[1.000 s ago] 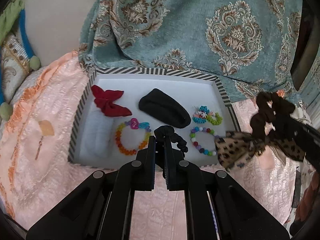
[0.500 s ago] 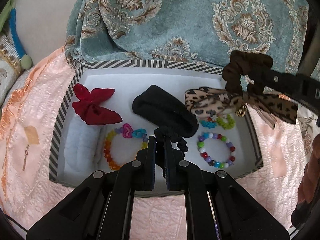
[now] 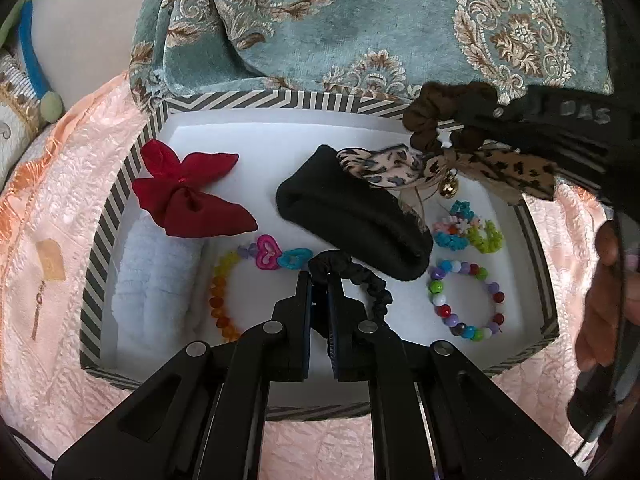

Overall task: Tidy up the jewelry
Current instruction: 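Carry the black scrunchie into the tray with the left gripper while the right places the leopard-bow scrunchie, then withdraw both open grippers from the tray to the bead bracelets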

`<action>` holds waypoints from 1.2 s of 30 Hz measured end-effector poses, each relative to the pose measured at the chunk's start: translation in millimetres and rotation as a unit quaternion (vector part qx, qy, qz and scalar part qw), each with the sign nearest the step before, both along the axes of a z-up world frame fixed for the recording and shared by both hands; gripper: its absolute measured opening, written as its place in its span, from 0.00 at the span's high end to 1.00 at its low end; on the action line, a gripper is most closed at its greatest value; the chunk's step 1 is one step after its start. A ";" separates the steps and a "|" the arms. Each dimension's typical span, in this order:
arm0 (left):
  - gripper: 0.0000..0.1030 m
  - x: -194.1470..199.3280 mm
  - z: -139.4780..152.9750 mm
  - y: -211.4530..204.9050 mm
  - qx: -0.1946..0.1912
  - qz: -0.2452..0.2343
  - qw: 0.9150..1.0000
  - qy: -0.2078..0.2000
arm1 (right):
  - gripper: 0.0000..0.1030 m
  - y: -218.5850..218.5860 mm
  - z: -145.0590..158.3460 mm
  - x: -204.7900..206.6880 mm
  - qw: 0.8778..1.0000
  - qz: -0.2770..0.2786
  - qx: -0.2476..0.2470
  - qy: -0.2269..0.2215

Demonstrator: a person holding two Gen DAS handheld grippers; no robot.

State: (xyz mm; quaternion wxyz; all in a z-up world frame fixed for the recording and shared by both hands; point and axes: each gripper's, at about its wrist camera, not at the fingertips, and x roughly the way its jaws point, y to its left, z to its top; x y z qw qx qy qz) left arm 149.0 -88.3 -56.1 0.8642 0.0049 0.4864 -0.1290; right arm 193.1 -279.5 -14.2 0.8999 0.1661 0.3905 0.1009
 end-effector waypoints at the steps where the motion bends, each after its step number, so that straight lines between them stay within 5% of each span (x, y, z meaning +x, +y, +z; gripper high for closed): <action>1: 0.94 0.4 -1.5 -0.6 0.000 -0.001 1.000 0.001 | 0.88 -0.3 -5.6 3.5 1.000 -0.002 -0.005 0.007; 13: 0.94 3.4 -10.1 -10.5 0.007 -0.007 1.000 0.006 | 0.88 -0.5 -39.8 26.6 0.997 -0.007 -0.061 0.036; 16: 0.92 1.5 -9.4 -12.1 0.018 -0.007 1.000 -0.002 | 0.70 -2.8 -41.4 24.5 0.997 -0.008 -0.061 0.052; 17: 0.91 1.3 -8.9 -12.2 0.022 -0.006 1.000 -0.004 | 0.56 -4.9 -39.8 21.8 0.997 -0.009 -0.055 0.050; 21: 0.60 -1.3 -4.9 -10.6 0.020 -0.002 1.000 -0.009 | 0.55 -11.7 -24.8 4.4 0.999 -0.011 -0.035 0.030; 36: 0.55 -37.8 24.3 12.7 0.005 0.020 0.999 -0.034 | 0.46 3.0 19.8 -80.3 0.999 0.012 -0.032 0.001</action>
